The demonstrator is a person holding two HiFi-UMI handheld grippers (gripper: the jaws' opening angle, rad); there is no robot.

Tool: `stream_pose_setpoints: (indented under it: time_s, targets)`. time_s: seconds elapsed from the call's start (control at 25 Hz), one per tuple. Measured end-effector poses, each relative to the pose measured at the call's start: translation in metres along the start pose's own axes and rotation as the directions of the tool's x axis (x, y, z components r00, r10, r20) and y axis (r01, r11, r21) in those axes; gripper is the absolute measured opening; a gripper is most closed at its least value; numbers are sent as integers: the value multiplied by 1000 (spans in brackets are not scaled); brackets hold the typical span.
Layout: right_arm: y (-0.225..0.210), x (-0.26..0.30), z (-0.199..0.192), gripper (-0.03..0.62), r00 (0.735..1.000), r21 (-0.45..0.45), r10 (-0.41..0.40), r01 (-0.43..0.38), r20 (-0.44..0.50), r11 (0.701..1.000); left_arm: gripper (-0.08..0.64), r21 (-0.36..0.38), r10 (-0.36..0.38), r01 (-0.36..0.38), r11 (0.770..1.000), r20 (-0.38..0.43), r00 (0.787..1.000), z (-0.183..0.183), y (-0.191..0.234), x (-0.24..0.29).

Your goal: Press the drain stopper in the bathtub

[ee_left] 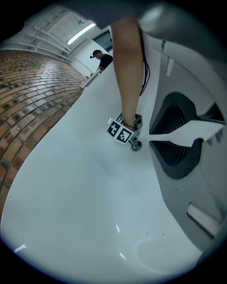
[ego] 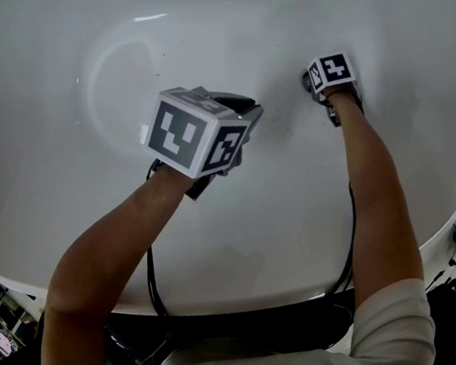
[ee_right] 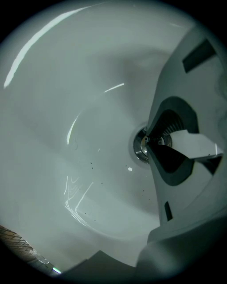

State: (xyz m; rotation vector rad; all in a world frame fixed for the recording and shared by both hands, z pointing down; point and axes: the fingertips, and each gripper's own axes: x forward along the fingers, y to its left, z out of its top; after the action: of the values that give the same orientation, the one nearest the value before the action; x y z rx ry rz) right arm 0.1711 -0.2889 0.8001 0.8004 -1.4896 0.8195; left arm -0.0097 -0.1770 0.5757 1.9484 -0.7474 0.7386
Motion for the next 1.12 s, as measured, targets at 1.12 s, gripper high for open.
stream_pose_setpoints:
  time_s: [1.12]
  targets:
    - [1,-5,0,64,999,-134,-33,28,-35,991,52,8,-13,12,1000,31,999,9,-6,-6]
